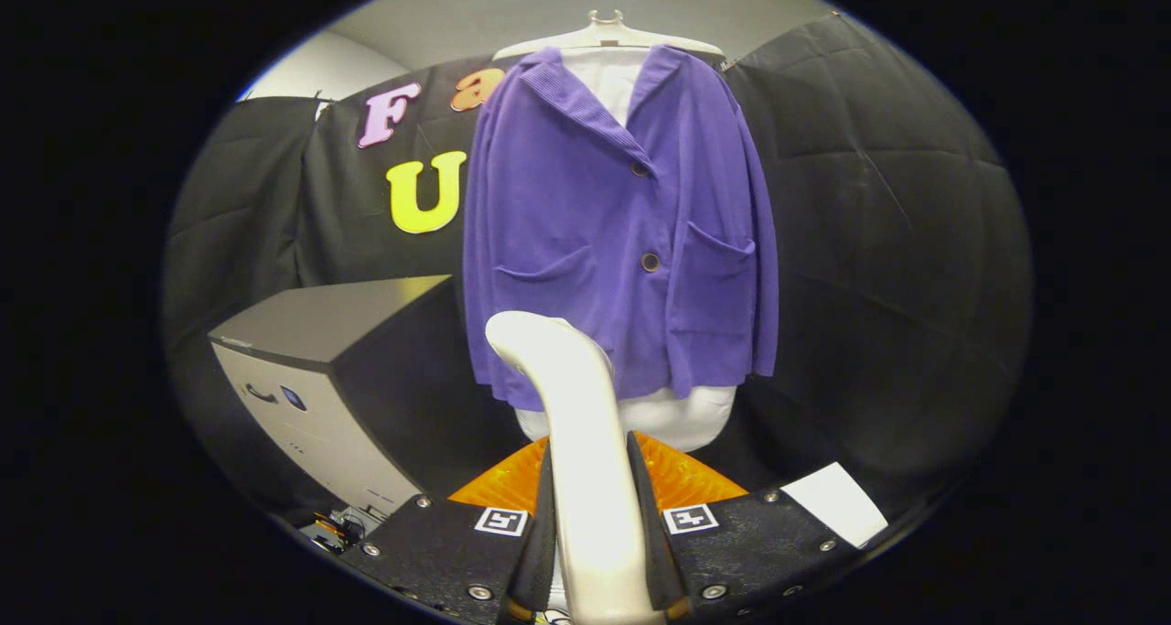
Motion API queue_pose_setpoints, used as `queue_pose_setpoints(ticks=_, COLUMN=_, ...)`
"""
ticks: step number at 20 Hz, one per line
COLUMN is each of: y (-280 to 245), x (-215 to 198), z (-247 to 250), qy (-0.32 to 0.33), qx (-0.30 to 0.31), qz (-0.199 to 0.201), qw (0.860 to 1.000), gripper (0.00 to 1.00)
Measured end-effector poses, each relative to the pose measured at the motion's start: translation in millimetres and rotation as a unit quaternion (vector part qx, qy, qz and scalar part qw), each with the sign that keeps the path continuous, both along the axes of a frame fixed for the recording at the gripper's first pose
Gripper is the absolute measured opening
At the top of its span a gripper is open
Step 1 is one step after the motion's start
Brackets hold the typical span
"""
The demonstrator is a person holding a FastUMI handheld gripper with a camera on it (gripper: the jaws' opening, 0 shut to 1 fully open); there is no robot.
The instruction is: Iron the clothes twice with a garment steamer, once on the left side and once on the right side.
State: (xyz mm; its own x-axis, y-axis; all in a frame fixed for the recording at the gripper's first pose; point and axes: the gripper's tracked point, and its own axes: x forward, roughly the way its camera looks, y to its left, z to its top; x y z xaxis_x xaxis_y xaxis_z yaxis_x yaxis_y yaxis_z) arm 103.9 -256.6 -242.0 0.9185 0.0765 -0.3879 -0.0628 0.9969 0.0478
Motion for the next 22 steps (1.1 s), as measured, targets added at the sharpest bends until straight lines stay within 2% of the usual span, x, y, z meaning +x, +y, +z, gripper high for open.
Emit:
queue_pose_setpoints(ticks=4, y=35, x=-19, z=61, qy=-0.045, qx=0.008, qz=0.037, qw=0.998, gripper=0.40)
queue_pose_setpoints(ticks=7, y=56, x=-33, z=115, qy=-0.094, qx=0.034, qz=0.049, qw=0.994, gripper=0.39)
queue_pose_setpoints(ticks=11, y=72, x=-33, z=168, qy=-0.140, qx=0.038, qz=0.056, qw=0.988, gripper=0.39)
queue_pose_setpoints(ticks=17, y=94, x=-28, z=197, qy=-0.165, qx=0.032, qz=0.057, qw=0.984, gripper=0.39)
queue_pose_setpoints(ticks=22, y=112, x=-34, z=198, qy=-0.168, qx=0.010, qz=0.055, qw=0.984, gripper=0.40)
